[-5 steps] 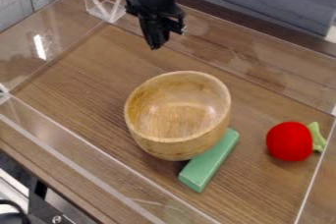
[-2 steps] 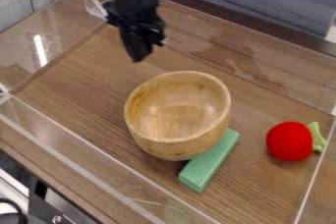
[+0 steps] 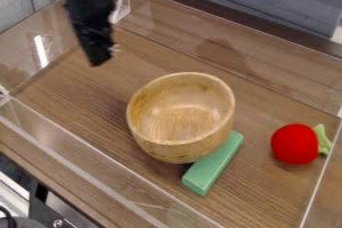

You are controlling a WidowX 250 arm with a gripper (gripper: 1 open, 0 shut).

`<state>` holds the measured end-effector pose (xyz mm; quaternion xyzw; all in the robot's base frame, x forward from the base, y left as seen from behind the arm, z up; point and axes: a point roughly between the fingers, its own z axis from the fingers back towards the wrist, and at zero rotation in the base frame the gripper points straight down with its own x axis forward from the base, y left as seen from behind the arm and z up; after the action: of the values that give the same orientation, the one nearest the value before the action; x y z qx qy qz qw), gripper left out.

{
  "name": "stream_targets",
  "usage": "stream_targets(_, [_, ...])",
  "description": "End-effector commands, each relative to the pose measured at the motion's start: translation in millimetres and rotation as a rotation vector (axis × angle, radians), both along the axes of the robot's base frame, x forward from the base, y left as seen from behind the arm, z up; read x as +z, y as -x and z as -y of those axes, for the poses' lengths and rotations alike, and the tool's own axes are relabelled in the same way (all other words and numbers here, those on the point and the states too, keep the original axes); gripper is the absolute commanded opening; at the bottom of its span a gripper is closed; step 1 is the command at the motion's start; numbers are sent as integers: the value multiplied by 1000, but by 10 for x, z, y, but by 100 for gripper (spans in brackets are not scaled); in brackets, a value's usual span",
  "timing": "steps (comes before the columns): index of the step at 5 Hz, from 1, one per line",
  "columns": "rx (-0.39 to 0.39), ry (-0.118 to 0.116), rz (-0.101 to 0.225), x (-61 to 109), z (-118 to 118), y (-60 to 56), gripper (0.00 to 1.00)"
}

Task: Remove the green block from the brown bowl and put it on the table

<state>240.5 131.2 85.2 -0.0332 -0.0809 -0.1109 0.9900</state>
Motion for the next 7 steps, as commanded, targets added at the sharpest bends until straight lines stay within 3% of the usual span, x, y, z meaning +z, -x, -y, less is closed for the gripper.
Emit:
stream_targets(1, [-42, -11, 7, -58, -154, 41, 0])
stream_targets(5, [138, -23, -80, -360, -522, 51, 0])
stream_targets(6, [139, -22, -102, -423, -503, 78, 100])
stream_targets(7, [138, -20, -123, -451, -477, 107, 100])
